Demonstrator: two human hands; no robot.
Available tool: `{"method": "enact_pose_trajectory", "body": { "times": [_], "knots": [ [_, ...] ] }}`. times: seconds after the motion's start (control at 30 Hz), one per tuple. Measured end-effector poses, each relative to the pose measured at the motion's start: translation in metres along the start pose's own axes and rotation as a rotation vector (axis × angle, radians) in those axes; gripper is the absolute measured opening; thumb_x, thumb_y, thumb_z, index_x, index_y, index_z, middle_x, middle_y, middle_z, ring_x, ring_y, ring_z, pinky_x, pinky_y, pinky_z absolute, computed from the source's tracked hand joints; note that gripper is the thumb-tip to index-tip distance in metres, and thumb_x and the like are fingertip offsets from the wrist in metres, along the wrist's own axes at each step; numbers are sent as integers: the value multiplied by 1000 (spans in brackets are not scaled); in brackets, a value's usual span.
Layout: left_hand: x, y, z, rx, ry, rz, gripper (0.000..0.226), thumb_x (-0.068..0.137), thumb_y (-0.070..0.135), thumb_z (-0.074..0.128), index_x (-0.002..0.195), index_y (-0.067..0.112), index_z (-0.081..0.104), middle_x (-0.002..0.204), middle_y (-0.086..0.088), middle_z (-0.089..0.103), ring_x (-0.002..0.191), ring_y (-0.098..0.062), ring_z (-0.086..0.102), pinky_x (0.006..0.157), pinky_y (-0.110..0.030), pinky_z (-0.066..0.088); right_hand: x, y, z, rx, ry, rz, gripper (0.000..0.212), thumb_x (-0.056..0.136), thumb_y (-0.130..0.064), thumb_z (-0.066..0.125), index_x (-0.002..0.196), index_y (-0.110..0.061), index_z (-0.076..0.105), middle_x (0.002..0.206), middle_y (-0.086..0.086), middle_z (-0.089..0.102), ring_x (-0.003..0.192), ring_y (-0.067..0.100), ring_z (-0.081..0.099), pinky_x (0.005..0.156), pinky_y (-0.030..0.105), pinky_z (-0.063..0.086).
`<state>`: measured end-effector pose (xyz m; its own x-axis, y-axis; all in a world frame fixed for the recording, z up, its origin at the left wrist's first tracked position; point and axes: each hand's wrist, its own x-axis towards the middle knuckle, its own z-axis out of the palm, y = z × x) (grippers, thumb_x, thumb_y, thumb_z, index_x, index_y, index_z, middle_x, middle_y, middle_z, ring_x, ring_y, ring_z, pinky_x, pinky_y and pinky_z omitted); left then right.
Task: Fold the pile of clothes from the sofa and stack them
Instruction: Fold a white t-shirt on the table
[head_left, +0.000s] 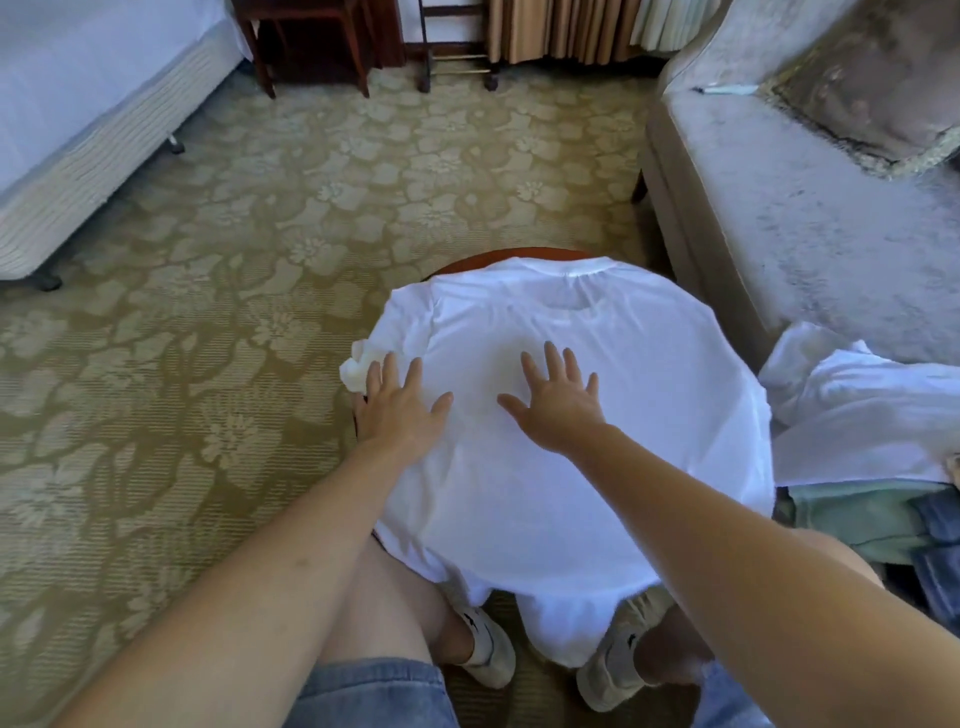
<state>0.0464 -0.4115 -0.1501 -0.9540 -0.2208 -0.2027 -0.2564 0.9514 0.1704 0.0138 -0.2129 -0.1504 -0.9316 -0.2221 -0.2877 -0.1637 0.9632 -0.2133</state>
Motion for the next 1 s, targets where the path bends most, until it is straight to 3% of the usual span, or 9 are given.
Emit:
{"method": "enact_pose_trajectory", "body": {
  "times": [0.2, 0.3, 0.47, 0.7, 0.8, 0.93, 1.0],
  "knots": [
    [57, -14, 6, 17, 21, -61, 69, 96, 63, 24, 153, 28, 11, 163, -4, -3, 148, -28, -6, 116, -54, 7, 48, -4, 24, -93, 66, -57, 72, 94, -66, 16, 155, -29, 1, 162, 2, -13, 149, 25, -13, 117, 57, -1],
    [59, -8, 16, 47, 49, -21, 66, 97, 61, 24, 153, 26, 17, 161, -7, 6, 147, -29, 2, 116, -54, 5, 54, 13, 21, -105, 94, -32, 73, 93, -68, 18, 155, -30, 3, 163, -1, -10, 149, 23, -10, 117, 56, -1],
    [34, 1, 21, 3, 228, 59, 56, 94, 60, 37, 136, 24, 44, 133, -5, 40, 122, -27, 36, 101, -42, 29, 47, 38, 16, -85, 77, 16, 74, 93, -68, 18, 155, -31, 1, 163, -2, -11, 149, 21, -11, 118, 54, -3],
    [5, -23, 8, -17, 229, 70, 51, 95, 57, 37, 124, 17, 50, 111, -4, 62, 101, -27, 60, 90, -42, 34, 25, 59, 11, -97, 16, 52, 77, 92, -69, 18, 155, -29, -1, 162, -1, -13, 149, 22, -12, 117, 56, -3],
    [0, -28, 0, -79, 296, 2, 43, 98, 52, 39, 111, 13, 51, 91, -8, 67, 88, -33, 63, 85, -42, 36, 24, 42, 7, -73, 43, 94, 77, 93, -67, 22, 155, -24, 7, 162, 6, -8, 149, 27, -11, 115, 59, -4],
    [8, -24, -10, -247, 314, -147, 47, 94, 50, 49, 126, 15, 50, 105, -10, 67, 103, -35, 60, 89, -42, 40, 21, 13, 19, -44, 60, 36, 73, 95, -66, 19, 155, -26, 6, 162, 5, -10, 149, 26, -11, 116, 56, -3],
    [13, -18, -11, -255, 265, -119, 47, 90, 52, 54, 121, 16, 49, 92, -5, 65, 96, -32, 60, 80, -41, 41, 20, 10, 28, -67, 93, 39, 72, 95, -65, 15, 155, -27, 5, 163, 4, -10, 149, 26, -11, 117, 55, -1]
  ]
}}
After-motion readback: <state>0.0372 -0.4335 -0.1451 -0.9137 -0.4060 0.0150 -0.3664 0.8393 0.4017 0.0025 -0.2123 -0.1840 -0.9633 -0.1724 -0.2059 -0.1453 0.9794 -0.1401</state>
